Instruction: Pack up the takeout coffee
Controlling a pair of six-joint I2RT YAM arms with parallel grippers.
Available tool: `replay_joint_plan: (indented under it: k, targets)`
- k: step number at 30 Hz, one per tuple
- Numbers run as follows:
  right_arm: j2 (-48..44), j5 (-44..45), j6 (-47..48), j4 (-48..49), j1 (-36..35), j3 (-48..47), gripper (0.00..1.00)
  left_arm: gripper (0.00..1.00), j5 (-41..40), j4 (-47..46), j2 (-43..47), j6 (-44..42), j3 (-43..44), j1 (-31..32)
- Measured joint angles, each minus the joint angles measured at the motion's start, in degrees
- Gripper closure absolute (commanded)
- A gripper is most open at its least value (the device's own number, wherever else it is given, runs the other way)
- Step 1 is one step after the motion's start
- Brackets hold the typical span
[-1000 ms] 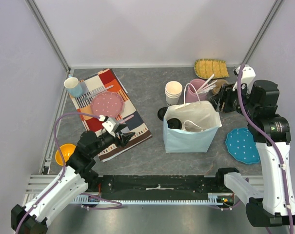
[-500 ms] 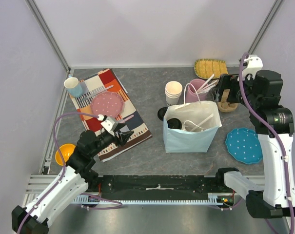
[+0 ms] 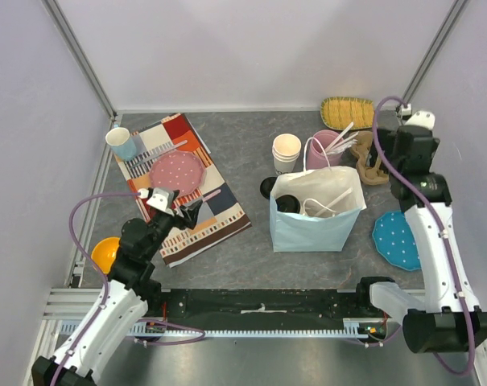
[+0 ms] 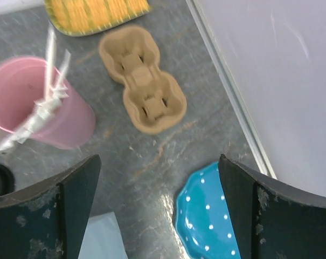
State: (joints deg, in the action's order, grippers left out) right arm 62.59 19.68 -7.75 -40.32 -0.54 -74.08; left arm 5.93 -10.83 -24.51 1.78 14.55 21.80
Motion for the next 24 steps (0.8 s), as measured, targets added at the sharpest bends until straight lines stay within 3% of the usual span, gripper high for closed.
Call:
replay_joint_plan:
  k: [1, 6, 11, 17, 24]
  targets:
    - [-1.16, 0.74, 0.00, 1.97, 0.00, 3.63, 0.02, 0.01, -0.72, -0.48, 0.04, 0.00, -0.68, -0.63]
    - [-7.67, 4.09, 0.33, 12.39, 0.02, 21.29, 0.02, 0.00, -2.43, -1.22, 0.15, 0.00, -3.74, -3.34]
    - [-12.04, 6.27, 0.46, 22.14, 0.02, 32.46, 0.02, 0.00, -3.41, -1.60, 0.31, -1.49, -4.28, -4.11]
    - [-13.90, 7.56, -1.16, 31.56, 0.02, 39.58, 0.02, 0.00, -11.56, -4.37, 0.33, -1.62, -11.23, -4.37]
    - [-13.77, 10.40, -6.56, 36.46, 0.02, 41.70, 0.02, 0.00, -11.87, -4.98, 0.39, -1.51, -12.04, -4.79]
